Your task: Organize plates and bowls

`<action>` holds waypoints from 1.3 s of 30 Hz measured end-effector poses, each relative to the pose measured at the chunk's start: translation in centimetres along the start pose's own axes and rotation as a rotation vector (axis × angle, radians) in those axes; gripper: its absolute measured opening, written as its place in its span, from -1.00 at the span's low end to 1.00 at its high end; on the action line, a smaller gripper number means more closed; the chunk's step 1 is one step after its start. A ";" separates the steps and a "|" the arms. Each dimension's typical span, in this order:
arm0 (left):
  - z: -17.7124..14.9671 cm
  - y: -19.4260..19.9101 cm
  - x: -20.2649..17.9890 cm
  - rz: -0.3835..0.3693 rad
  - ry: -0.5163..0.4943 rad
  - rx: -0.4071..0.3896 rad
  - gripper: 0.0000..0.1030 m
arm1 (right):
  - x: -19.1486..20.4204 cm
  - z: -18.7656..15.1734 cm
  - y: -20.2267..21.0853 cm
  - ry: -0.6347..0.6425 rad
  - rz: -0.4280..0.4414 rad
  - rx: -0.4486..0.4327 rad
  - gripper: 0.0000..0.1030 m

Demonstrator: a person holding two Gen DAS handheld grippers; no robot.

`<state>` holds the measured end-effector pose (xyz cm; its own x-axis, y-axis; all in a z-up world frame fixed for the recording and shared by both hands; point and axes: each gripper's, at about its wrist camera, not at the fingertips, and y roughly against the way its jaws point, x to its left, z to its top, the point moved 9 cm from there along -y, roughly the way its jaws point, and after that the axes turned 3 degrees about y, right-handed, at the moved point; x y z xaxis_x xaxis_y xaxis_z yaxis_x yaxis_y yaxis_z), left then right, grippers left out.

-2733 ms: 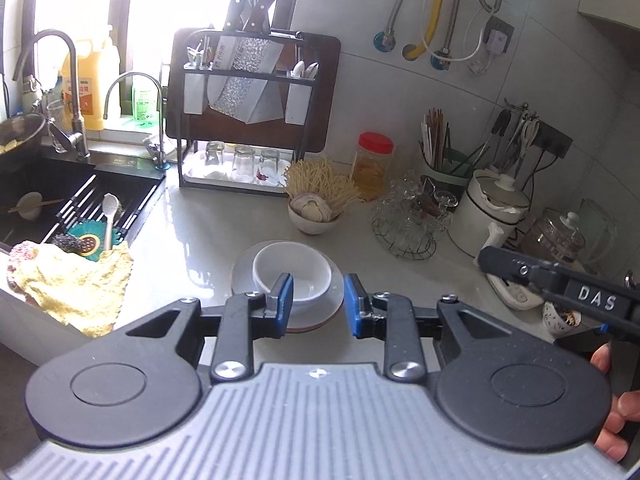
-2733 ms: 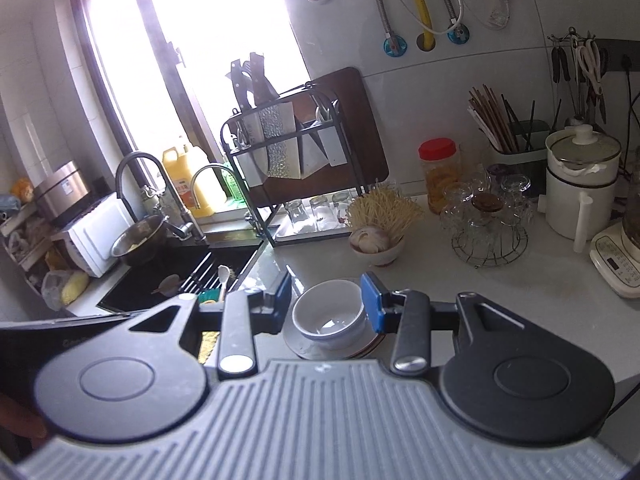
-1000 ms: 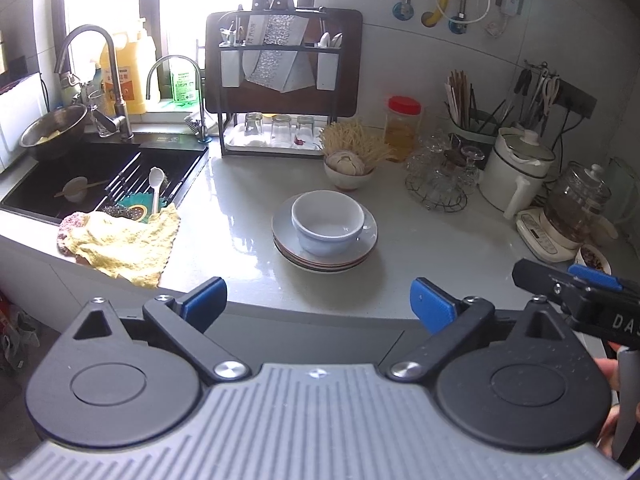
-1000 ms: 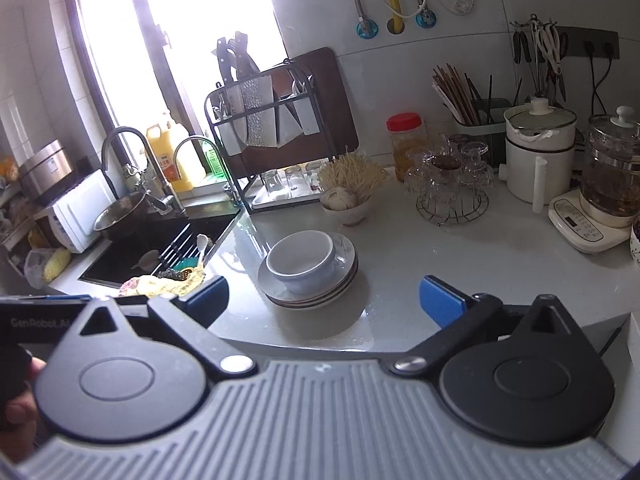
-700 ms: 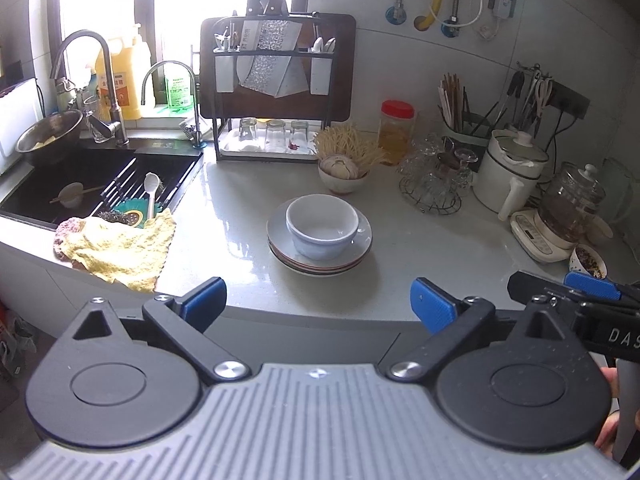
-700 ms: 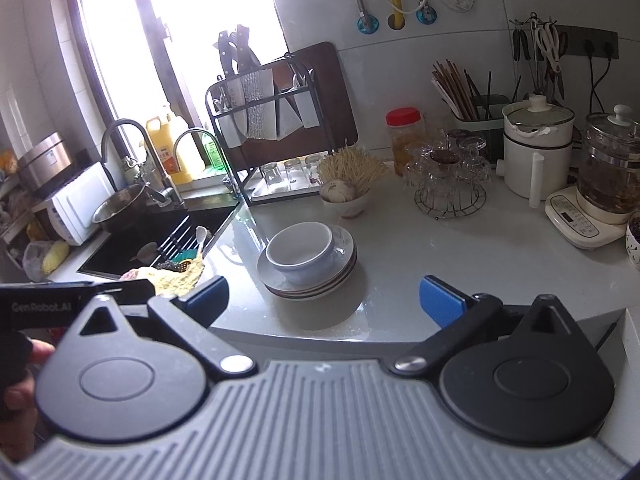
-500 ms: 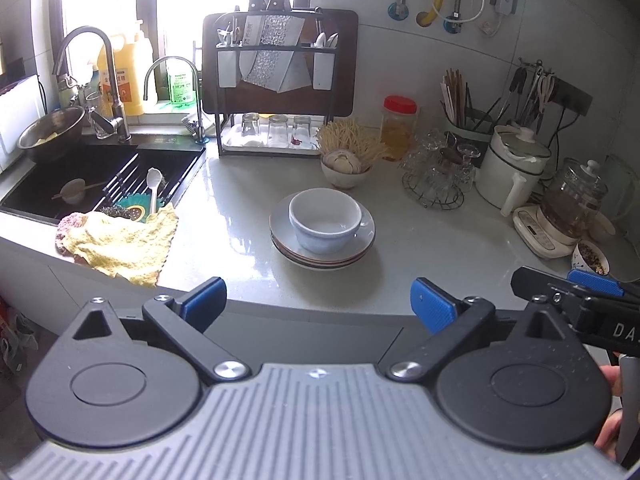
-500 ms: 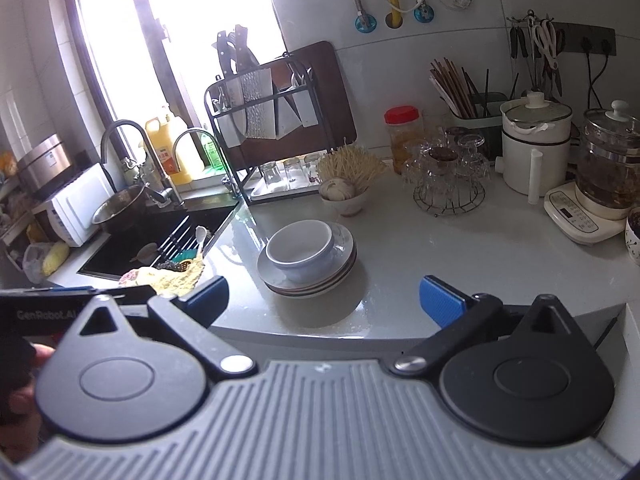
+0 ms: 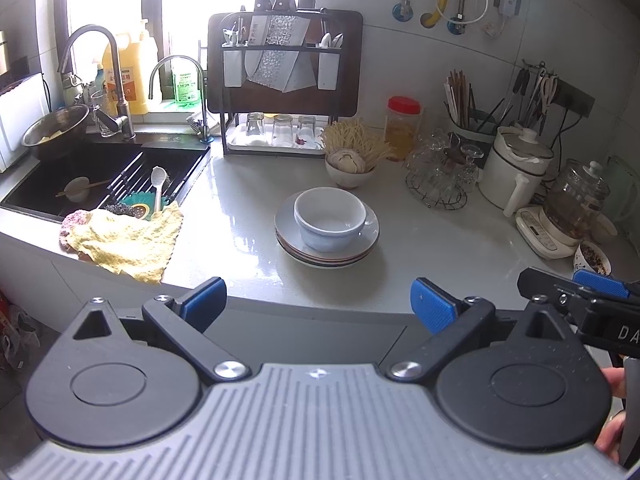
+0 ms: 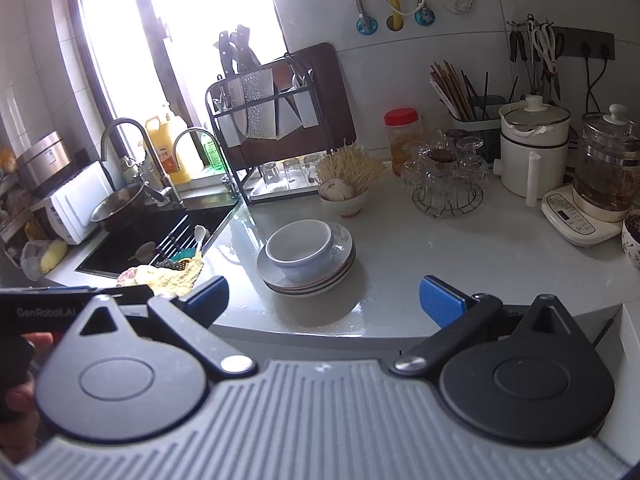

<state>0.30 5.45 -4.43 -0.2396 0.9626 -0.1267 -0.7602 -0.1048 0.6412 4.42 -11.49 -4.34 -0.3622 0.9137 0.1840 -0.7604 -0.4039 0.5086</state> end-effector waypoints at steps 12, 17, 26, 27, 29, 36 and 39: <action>-0.2 0.5 -0.4 -0.009 -0.006 0.004 0.95 | 0.0 -0.4 0.3 -0.009 0.006 0.004 1.00; -0.4 0.7 -0.2 -0.004 -0.004 -0.001 0.95 | 0.1 -0.4 0.4 -0.002 0.001 -0.004 1.00; -0.4 0.7 -0.3 -0.009 -0.009 -0.002 0.96 | 0.1 -0.7 0.6 -0.006 -0.006 -0.005 1.00; -0.3 0.7 -0.4 -0.008 -0.011 -0.003 0.96 | 0.1 -0.7 0.7 -0.008 -0.006 -0.007 1.00; -0.4 0.8 -0.5 -0.010 -0.011 -0.006 0.96 | 0.1 -0.6 0.8 -0.006 -0.007 -0.011 1.00; -0.7 1.1 -0.9 -0.021 -0.016 -0.005 0.96 | 0.3 -0.7 1.3 0.001 -0.012 -0.019 1.00; -0.8 1.3 -0.9 -0.020 -0.019 -0.008 0.96 | 0.3 -0.7 1.3 0.001 -0.011 -0.017 1.00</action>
<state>-0.97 4.26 -4.03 -0.2128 0.9691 -0.1246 -0.7697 -0.0877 0.6324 2.97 -11.78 -4.22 -0.3538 0.9183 0.1778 -0.7738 -0.3942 0.4959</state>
